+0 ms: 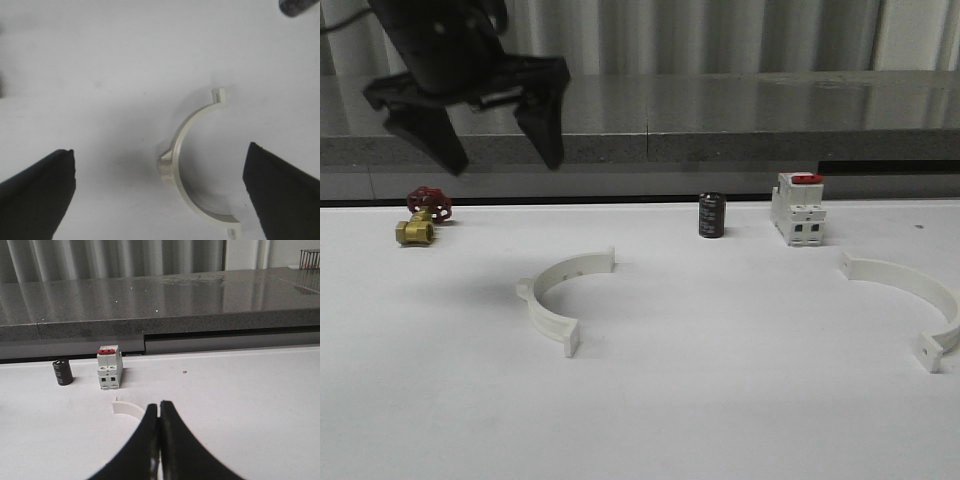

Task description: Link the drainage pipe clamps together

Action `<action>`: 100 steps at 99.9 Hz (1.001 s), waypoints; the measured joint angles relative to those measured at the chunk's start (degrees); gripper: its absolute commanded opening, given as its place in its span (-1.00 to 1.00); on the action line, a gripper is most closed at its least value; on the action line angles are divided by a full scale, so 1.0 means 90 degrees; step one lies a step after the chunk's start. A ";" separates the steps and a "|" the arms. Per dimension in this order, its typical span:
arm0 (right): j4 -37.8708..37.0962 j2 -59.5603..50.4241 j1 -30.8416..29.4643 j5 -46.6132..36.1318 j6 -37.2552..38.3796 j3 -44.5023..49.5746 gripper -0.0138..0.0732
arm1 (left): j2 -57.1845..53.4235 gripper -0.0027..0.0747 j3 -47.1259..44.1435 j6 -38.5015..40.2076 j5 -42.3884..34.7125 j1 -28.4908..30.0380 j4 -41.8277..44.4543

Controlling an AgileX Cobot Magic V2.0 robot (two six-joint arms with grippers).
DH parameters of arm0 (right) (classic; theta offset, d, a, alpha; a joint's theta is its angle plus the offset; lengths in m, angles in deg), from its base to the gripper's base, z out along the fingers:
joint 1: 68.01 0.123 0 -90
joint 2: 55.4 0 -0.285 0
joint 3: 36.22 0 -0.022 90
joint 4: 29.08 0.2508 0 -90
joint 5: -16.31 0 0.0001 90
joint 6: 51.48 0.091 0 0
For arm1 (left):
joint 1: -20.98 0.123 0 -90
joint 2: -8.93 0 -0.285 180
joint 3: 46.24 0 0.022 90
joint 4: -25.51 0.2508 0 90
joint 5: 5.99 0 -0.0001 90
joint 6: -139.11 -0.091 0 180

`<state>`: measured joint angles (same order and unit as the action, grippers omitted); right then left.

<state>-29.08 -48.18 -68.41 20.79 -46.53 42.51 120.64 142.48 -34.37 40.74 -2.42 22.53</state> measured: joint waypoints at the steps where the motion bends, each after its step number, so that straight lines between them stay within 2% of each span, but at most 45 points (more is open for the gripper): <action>1: 0.0000 0.0000 0.0000 0.0000 0.0000 0.0000 -0.84 | -0.0038 0.77 0.0000 -0.0022 0.0015 0.0024 0.0000; 24: 0.0000 0.0000 0.0000 0.0000 0.0000 0.0000 -0.84 | -0.1405 0.77 -0.0466 -0.0564 0.0056 0.1101 0.0016; 52: 0.0000 0.0000 0.0000 0.0000 0.0000 0.0000 -0.84 | -0.3666 0.77 -0.2169 -0.0831 -0.0174 0.2431 0.0064; 73: 0.0000 0.0000 0.0000 0.0000 0.0000 0.0000 -0.84 | -0.5778 0.77 -0.3929 -0.0905 -0.0630 0.2544 -0.0081; 100: 0.0000 0.0000 0.0000 0.0000 0.0000 0.0000 -0.84 | -0.8412 0.77 -0.5849 -0.0909 -0.0734 0.2544 -0.0246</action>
<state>-29.08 -48.18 -68.41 20.79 -46.53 42.51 44.93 89.84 -42.55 34.14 20.47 20.32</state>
